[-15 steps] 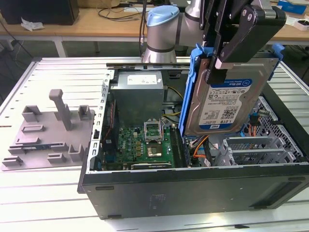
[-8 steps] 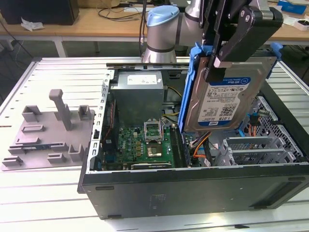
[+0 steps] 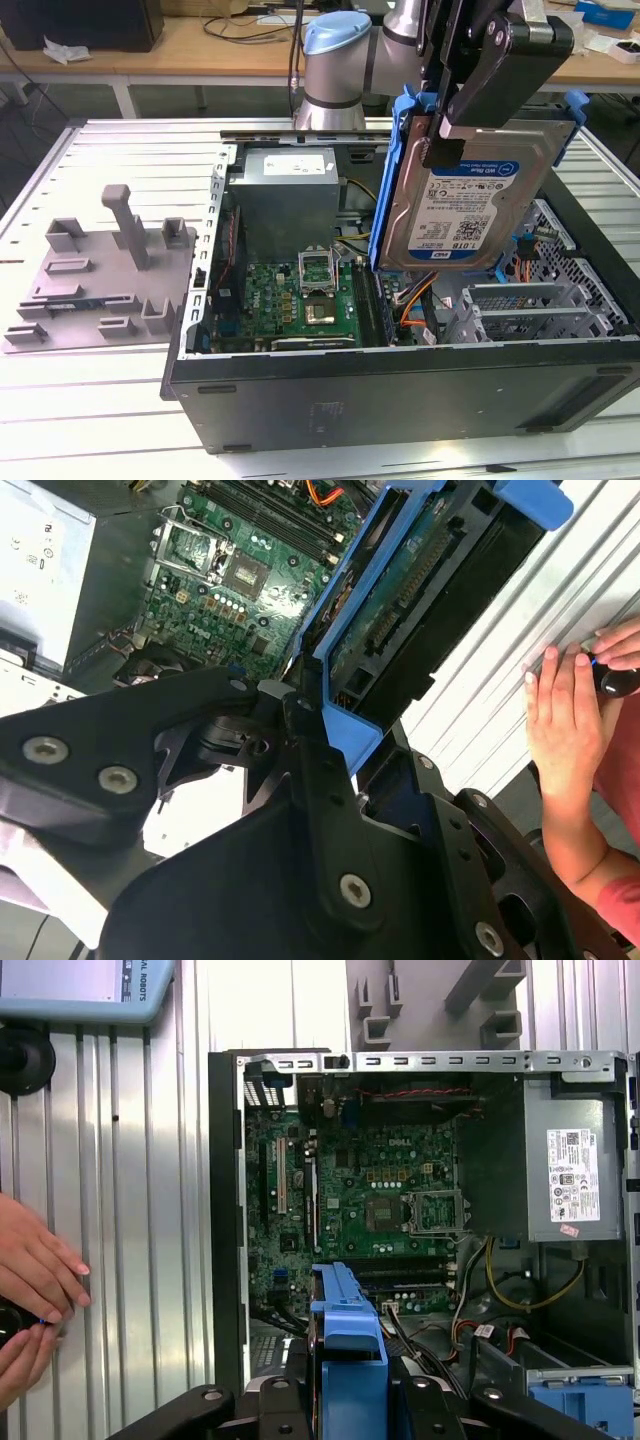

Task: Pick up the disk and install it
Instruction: 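Insert the disk into the insertion slot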

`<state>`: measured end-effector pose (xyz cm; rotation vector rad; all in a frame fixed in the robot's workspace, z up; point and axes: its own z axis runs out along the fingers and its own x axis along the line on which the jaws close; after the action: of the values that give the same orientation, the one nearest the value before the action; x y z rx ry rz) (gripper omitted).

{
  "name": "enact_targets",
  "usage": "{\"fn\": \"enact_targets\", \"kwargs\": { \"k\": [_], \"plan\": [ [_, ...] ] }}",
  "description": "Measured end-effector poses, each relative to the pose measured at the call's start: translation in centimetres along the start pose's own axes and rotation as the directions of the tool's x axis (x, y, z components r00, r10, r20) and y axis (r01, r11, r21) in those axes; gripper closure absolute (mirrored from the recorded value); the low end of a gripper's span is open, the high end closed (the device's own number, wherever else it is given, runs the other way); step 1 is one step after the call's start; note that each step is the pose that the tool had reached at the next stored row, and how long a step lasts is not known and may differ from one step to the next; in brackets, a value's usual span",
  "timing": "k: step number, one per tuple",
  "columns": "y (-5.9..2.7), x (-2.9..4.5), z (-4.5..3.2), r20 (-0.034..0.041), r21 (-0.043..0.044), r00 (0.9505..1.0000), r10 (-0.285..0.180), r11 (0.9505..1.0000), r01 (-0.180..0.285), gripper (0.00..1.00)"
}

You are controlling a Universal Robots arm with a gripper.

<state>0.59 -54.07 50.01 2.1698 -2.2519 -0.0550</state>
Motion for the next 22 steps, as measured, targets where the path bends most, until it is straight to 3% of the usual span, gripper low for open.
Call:
{"fn": "enact_targets", "kwargs": {
  "k": [6,22],
  "plan": [
    [-0.01,0.0,0.0,0.0041,-0.0002,1.0,-0.003,1.0,0.003,0.63],
    [-0.69,-0.02,0.0,0.0066,-0.0008,0.9993,-0.036,0.9993,0.036,0.63]
  ]
}}
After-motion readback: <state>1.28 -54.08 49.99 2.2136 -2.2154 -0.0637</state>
